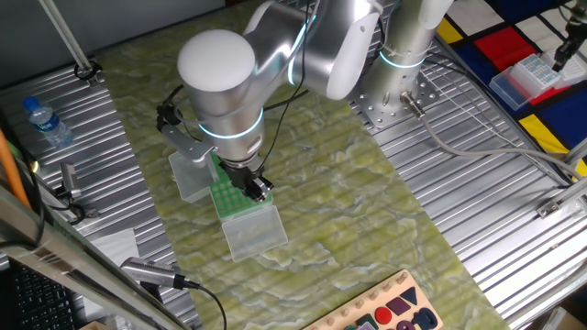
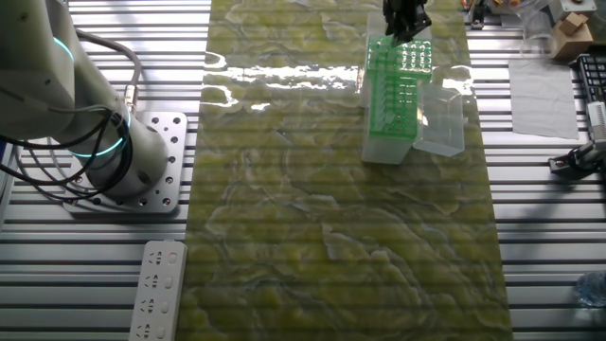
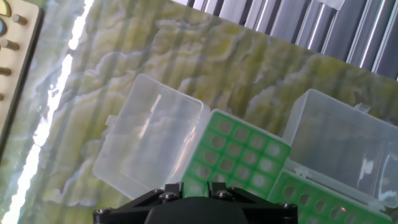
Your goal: Transfer all large pipette tips from one holder to another
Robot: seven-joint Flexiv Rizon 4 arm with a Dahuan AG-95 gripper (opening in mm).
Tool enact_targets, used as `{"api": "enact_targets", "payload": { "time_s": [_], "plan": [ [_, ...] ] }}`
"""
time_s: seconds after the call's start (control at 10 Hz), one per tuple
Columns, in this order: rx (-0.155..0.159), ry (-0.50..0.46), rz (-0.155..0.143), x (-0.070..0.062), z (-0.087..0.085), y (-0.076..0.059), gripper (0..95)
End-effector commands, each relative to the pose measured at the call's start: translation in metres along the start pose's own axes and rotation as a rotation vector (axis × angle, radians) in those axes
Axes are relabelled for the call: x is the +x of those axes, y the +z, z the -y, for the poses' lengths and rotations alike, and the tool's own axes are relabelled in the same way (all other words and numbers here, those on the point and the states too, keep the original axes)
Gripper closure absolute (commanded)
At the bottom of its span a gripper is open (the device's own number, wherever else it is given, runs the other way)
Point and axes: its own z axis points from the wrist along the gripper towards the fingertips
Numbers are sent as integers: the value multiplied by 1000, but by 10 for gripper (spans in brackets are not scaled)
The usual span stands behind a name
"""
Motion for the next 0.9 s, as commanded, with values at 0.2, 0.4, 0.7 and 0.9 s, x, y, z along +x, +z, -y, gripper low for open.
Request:
{"api": "enact_targets", "payload": {
  "time_s": [0.2,0.4,0.7,0.9],
  "plan": [
    [2,8,7,0,0,2,950],
    [0,14,8,0,0,2,950],
    [-6,29,3,0,-2,-7,950],
    [-5,29,-7,2,-5,-28,950]
  ]
}}
